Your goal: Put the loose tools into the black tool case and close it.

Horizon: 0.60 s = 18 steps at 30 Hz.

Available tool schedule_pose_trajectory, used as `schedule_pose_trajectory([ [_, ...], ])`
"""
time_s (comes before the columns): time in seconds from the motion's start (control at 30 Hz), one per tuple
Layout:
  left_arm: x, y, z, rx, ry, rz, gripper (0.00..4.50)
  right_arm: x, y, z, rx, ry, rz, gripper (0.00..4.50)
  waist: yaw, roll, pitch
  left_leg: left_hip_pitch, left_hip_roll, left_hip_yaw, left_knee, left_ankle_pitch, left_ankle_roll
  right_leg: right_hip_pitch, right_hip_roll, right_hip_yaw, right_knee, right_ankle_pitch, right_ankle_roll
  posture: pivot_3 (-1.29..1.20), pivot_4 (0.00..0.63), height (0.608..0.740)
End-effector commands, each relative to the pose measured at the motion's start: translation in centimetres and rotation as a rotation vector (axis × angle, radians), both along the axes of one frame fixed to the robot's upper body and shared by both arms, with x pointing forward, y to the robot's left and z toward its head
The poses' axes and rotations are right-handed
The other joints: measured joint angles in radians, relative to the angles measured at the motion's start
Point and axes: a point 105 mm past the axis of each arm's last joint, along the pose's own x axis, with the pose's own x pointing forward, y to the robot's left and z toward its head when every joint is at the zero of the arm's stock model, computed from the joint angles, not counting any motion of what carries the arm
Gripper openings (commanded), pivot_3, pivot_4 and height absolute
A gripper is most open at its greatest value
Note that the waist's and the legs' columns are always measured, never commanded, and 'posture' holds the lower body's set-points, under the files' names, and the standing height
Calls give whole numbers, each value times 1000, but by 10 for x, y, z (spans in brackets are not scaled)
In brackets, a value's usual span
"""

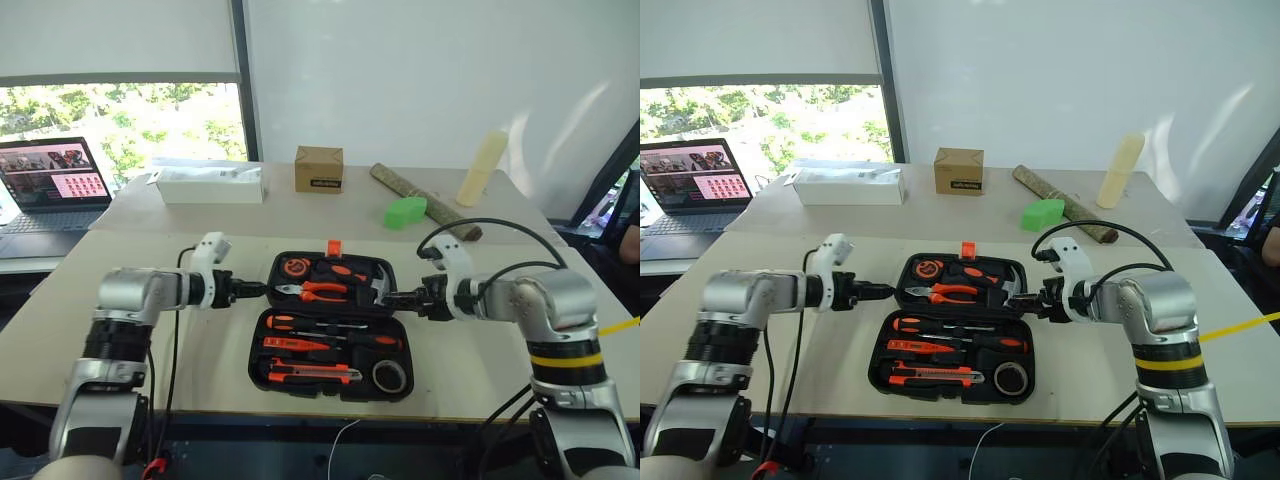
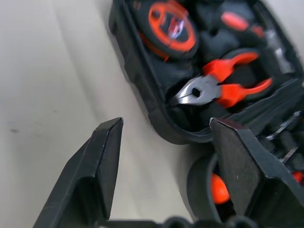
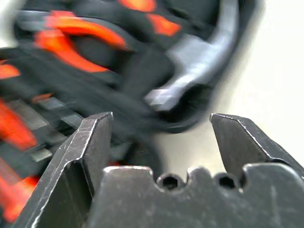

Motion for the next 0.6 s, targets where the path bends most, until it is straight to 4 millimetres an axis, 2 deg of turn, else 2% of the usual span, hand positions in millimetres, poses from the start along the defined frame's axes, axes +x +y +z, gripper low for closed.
schedule_pose_trajectory([
  [0.03,10,1,12,26,-30,31,3139,12,0,9,-22,-27,-36,3840,-4,0,0,-2,0,0,0,0,0,-1,0,0,0,0,0,0,150,740],
  [0.2,10,-2,10,16,8,25,3139,20,5,3,-18,5,-61,3840,-7,0,0,-8,0,1,0,0,0,-9,-1,0,1,0,0,0,150,740],
  [0.33,6,-4,4,49,44,-2,3139,21,6,-6,-19,58,-60,2866,-8,0,0,-8,0,1,1,0,-1,-10,-1,0,1,0,0,0,150,740],
  [0.43,7,-2,1,68,50,10,2461,22,8,-10,-28,76,-51,1807,-8,0,0,-8,0,0,1,1,-1,-10,-1,0,2,0,0,0,150,740],
  [0.47,9,-2,1,64,46,17,2251,22,9,-10,-28,76,-50,1582,-9,0,0,-8,0,0,1,1,-1,-10,-1,1,2,0,0,0,150,740],
  [0.6,11,-2,1,41,44,33,841,28,8,-9,-25,55,-63,226,-9,0,0,-7,0,1,1,1,-1,-9,-1,1,3,0,0,0,150,740],
])
